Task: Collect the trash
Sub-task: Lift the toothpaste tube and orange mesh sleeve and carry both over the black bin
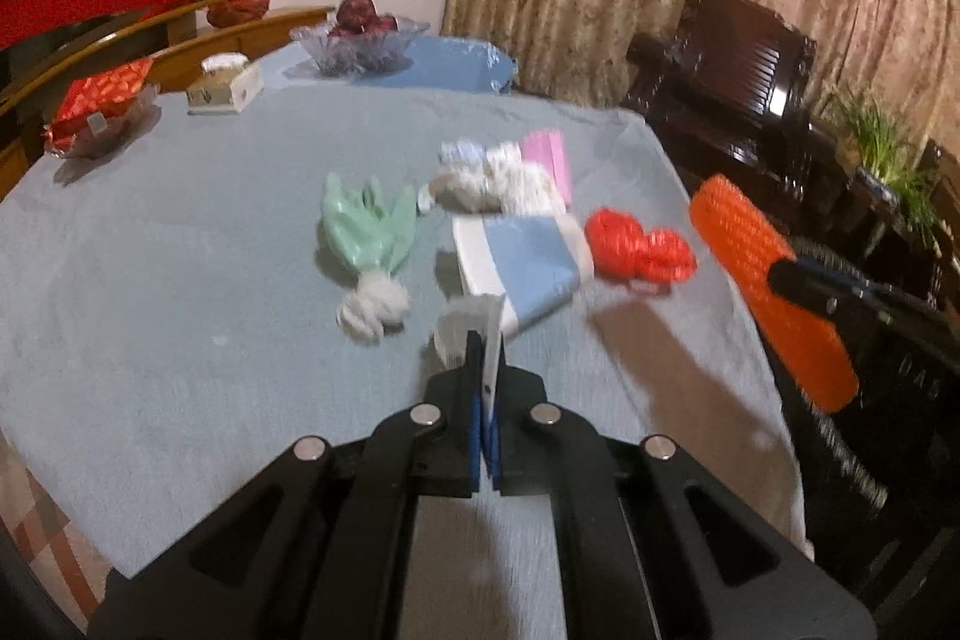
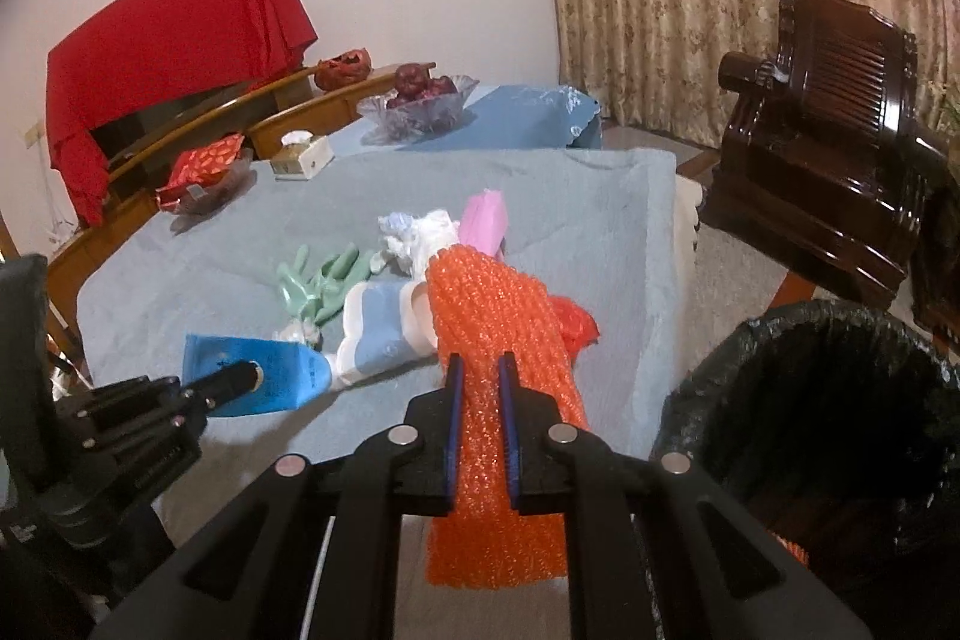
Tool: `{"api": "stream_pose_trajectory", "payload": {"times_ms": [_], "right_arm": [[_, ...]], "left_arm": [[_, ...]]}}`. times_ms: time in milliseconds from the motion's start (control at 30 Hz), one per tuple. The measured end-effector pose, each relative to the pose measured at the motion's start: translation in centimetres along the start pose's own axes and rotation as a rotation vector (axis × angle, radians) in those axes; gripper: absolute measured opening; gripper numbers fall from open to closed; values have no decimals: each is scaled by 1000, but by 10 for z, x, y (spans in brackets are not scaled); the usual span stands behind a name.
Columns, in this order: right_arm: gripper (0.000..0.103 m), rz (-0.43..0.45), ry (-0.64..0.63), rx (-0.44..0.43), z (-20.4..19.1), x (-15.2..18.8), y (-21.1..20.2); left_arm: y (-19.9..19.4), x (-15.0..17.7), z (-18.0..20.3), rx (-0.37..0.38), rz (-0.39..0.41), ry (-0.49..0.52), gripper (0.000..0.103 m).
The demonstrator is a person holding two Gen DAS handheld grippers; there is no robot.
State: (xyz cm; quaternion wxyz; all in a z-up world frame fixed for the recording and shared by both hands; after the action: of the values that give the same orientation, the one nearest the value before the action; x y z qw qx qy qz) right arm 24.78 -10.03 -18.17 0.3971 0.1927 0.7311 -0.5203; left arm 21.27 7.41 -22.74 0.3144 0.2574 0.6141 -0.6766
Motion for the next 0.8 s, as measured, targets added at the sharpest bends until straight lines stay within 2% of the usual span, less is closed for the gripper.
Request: {"api": "stream_pose_trajectory", "payload": {"times_ms": [200,367,400,500,533,567,600,800], "right_arm": [[11,-56,6,2,2,21,13],[11,-87,10,3,4,31,22],[11,-92,11,4,5,32,23],[11,-97,9,6,6,33,25],[11,-98,8,6,6,34,26],[11,-99,8,6,6,33,27],[11,-99,7,5,6,33,27],[11,-75,-3,3,2,26,22]], "left_arm": [[18,22,-12,-6,-87,-19,2],[41,32,-17,-8,-148,-26,10],[43,34,-19,-7,-151,-29,13],[51,34,-19,-8,-161,-32,14],[53,33,-18,-3,-163,-32,11],[54,33,-18,-3,-159,-29,3],[54,32,-18,0,-154,-25,1],[39,21,-12,5,-96,-18,1]]}}
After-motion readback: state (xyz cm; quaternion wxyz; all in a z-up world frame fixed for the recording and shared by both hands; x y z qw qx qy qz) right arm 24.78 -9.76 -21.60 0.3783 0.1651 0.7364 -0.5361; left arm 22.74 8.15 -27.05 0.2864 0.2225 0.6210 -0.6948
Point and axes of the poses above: each gripper's, at about its wrist camera, not at the fingertips, and y roughly the way its jaws point, z to its right, x to its underside, the point moved 8 cm from there along y, roughly the way its jaws point, and after that the axes turned 1 degree about y, right-handed, at the moved point
